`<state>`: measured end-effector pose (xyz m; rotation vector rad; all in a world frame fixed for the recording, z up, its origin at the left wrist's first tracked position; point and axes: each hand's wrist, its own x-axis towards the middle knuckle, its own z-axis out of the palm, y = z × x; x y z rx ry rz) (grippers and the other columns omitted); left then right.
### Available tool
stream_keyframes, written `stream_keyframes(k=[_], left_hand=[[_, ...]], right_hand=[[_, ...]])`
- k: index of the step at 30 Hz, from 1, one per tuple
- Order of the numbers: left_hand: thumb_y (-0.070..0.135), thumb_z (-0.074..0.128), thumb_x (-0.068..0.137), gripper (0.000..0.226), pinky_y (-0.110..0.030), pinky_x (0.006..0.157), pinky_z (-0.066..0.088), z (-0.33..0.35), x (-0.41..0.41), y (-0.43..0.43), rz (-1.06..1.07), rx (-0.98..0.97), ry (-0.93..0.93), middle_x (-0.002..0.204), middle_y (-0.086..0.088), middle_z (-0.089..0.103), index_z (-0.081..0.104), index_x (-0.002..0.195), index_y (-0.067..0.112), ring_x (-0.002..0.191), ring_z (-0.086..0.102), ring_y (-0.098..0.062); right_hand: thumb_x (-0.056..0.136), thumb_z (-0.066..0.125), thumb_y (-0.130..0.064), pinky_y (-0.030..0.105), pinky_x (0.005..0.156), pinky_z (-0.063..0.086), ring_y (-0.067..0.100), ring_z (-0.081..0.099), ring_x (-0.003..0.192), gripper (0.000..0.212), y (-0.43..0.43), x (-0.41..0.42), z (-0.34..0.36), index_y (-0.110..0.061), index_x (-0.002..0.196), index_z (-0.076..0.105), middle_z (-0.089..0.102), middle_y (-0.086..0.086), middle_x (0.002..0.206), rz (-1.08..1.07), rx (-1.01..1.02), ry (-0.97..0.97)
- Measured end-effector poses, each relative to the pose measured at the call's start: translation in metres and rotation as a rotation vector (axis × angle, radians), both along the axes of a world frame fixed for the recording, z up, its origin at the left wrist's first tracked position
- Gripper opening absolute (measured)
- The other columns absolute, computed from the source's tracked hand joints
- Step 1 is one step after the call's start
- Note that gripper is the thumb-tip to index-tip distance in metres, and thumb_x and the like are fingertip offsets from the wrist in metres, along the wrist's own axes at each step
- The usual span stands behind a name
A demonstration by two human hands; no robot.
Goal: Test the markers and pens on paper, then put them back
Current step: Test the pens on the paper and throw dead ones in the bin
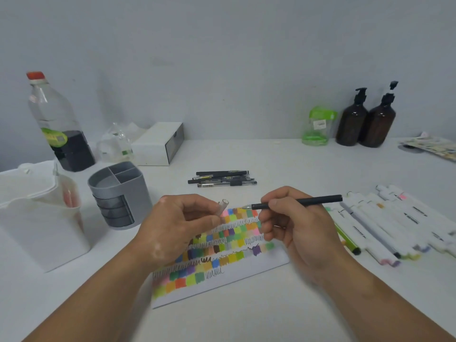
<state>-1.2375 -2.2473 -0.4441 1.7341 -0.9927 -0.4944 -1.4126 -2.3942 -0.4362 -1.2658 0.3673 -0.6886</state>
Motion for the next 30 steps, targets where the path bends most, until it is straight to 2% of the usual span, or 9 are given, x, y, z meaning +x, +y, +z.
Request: stream_keyframes(k=[3, 6, 12, 16, 18, 21, 24, 27, 30], left_hand=[[0.04, 0.073, 0.075, 0.019, -0.019, 0.081, 0.055, 0.0, -0.003, 0.0, -0.031, 0.061, -0.07, 0.097, 0.024, 0.076, 0.076, 0.092, 0.048, 0.095, 0.071, 0.002], [0.043, 0.071, 0.074, 0.02, -0.021, 0.083, 0.056, 0.002, -0.005, 0.0, -0.039, 0.085, -0.088, 0.098, 0.027, 0.075, 0.076, 0.093, 0.049, 0.095, 0.07, 0.005], [0.043, 0.072, 0.075, 0.021, -0.025, 0.084, 0.058, 0.004, -0.007, 0.001, -0.059, 0.088, -0.1, 0.098, 0.026, 0.075, 0.076, 0.094, 0.049, 0.095, 0.071, 0.002], [0.045, 0.072, 0.076, 0.021, -0.028, 0.08, 0.057, 0.003, -0.008, 0.001, -0.082, 0.043, -0.124, 0.095, 0.021, 0.076, 0.076, 0.096, 0.049, 0.091, 0.072, -0.004], [0.045, 0.073, 0.075, 0.02, -0.03, 0.081, 0.057, 0.003, -0.009, 0.001, -0.103, 0.006, -0.107, 0.095, 0.016, 0.077, 0.077, 0.095, 0.046, 0.091, 0.073, -0.009], [0.042, 0.075, 0.074, 0.021, -0.03, 0.082, 0.059, 0.002, -0.011, 0.001, -0.129, -0.053, -0.072, 0.092, 0.009, 0.078, 0.078, 0.094, 0.039, 0.09, 0.075, -0.013], [0.038, 0.076, 0.075, 0.019, -0.024, 0.078, 0.06, 0.002, -0.013, 0.001, -0.133, -0.087, -0.072, 0.089, 0.007, 0.078, 0.078, 0.093, 0.036, 0.086, 0.075, -0.012], [0.033, 0.076, 0.076, 0.017, -0.028, 0.079, 0.061, 0.004, -0.013, 0.002, -0.149, -0.111, -0.062, 0.088, 0.003, 0.078, 0.079, 0.092, 0.032, 0.085, 0.075, -0.016], [0.033, 0.077, 0.076, 0.017, -0.03, 0.079, 0.061, 0.004, -0.013, 0.003, -0.164, -0.12, -0.054, 0.088, 0.002, 0.078, 0.079, 0.093, 0.031, 0.085, 0.075, -0.017]], right_hand=[[0.083, 0.067, -0.008, 0.027, 0.048, 0.052, 0.021, 0.061, 0.054, 0.018, -0.001, 0.0, 0.0, -0.017, 0.069, 0.073, 0.067, 0.016, 0.066, -0.018, -0.014, -0.004], [0.094, 0.062, 0.002, 0.027, 0.047, 0.051, 0.022, 0.061, 0.053, 0.031, -0.002, 0.0, -0.001, -0.015, 0.069, 0.072, 0.067, 0.016, 0.066, -0.03, -0.044, -0.006], [0.093, 0.064, 0.006, 0.028, 0.048, 0.052, 0.022, 0.061, 0.053, 0.026, 0.002, 0.001, -0.004, -0.01, 0.074, 0.072, 0.069, 0.016, 0.067, -0.002, -0.131, 0.029], [0.091, 0.071, 0.0, 0.038, 0.05, 0.056, 0.023, 0.062, 0.054, 0.008, 0.004, 0.003, -0.006, -0.002, 0.085, 0.066, 0.072, 0.017, 0.069, 0.01, -0.198, 0.084], [0.087, 0.077, -0.007, 0.044, 0.055, 0.058, 0.022, 0.063, 0.055, 0.008, 0.005, 0.002, -0.006, -0.003, 0.085, 0.069, 0.072, 0.013, 0.068, 0.011, -0.238, 0.127], [0.082, 0.083, -0.011, 0.038, 0.053, 0.059, 0.018, 0.063, 0.053, 0.009, 0.007, 0.002, -0.005, -0.014, 0.077, 0.076, 0.069, 0.009, 0.063, 0.007, -0.265, 0.158], [0.077, 0.086, -0.014, 0.03, 0.051, 0.055, 0.017, 0.061, 0.05, 0.009, 0.007, 0.001, -0.005, -0.016, 0.075, 0.078, 0.067, 0.009, 0.061, 0.005, -0.251, 0.141], [0.066, 0.086, -0.027, 0.034, 0.052, 0.057, 0.018, 0.06, 0.051, 0.015, 0.008, 0.001, -0.005, -0.017, 0.074, 0.078, 0.067, 0.01, 0.061, 0.019, -0.224, 0.12], [0.067, 0.085, -0.027, 0.043, 0.056, 0.058, 0.02, 0.06, 0.052, 0.013, 0.008, 0.002, -0.006, -0.018, 0.074, 0.078, 0.067, 0.011, 0.062, 0.029, -0.219, 0.117]])
